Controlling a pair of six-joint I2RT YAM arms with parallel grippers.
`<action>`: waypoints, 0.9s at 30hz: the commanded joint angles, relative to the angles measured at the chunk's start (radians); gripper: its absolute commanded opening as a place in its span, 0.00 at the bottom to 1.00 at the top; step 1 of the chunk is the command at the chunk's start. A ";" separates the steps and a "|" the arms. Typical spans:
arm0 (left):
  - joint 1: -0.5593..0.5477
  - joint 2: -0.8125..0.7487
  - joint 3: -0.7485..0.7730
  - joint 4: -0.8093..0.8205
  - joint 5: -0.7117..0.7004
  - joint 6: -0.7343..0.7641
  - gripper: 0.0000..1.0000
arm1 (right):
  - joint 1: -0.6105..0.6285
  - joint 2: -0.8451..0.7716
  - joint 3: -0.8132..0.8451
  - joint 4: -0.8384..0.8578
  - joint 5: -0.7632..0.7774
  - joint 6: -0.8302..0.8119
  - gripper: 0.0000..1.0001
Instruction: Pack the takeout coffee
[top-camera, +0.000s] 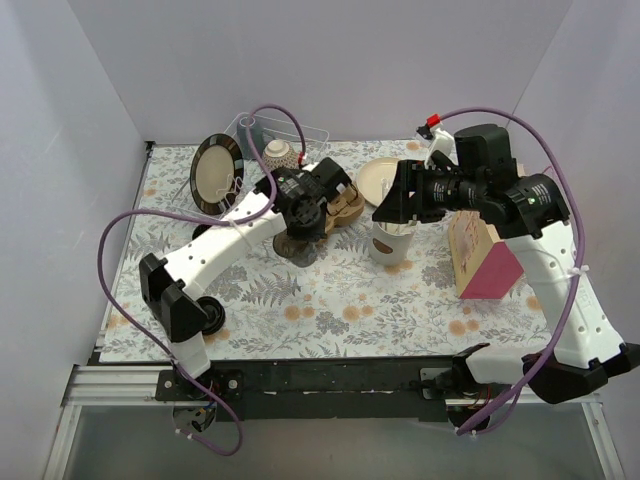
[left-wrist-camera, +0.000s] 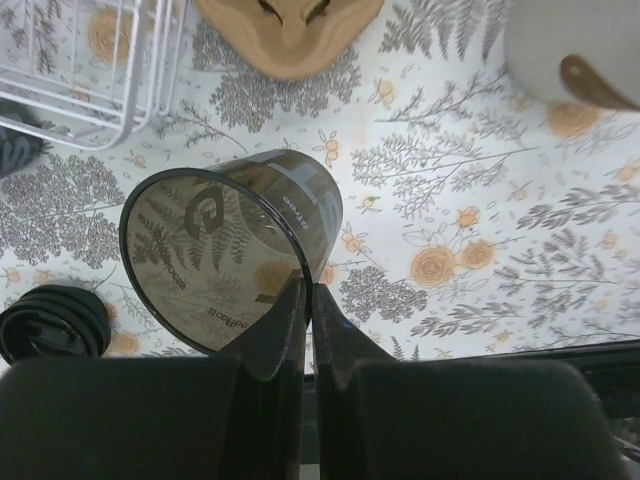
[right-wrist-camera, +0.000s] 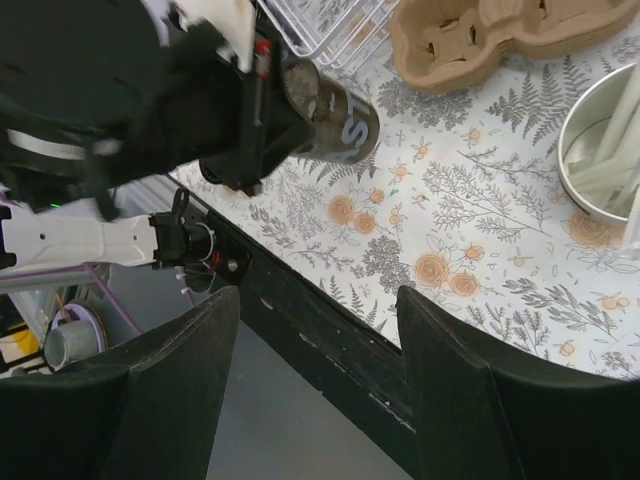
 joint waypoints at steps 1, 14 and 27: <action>-0.053 0.029 -0.081 -0.010 -0.070 -0.073 0.00 | -0.010 -0.055 0.013 0.047 0.066 0.020 0.73; -0.130 0.095 -0.262 0.110 -0.051 -0.162 0.00 | -0.014 -0.087 -0.019 0.022 0.076 0.007 0.73; -0.157 0.133 -0.230 0.072 -0.054 -0.186 0.18 | -0.016 -0.099 -0.020 0.010 0.092 -0.007 0.74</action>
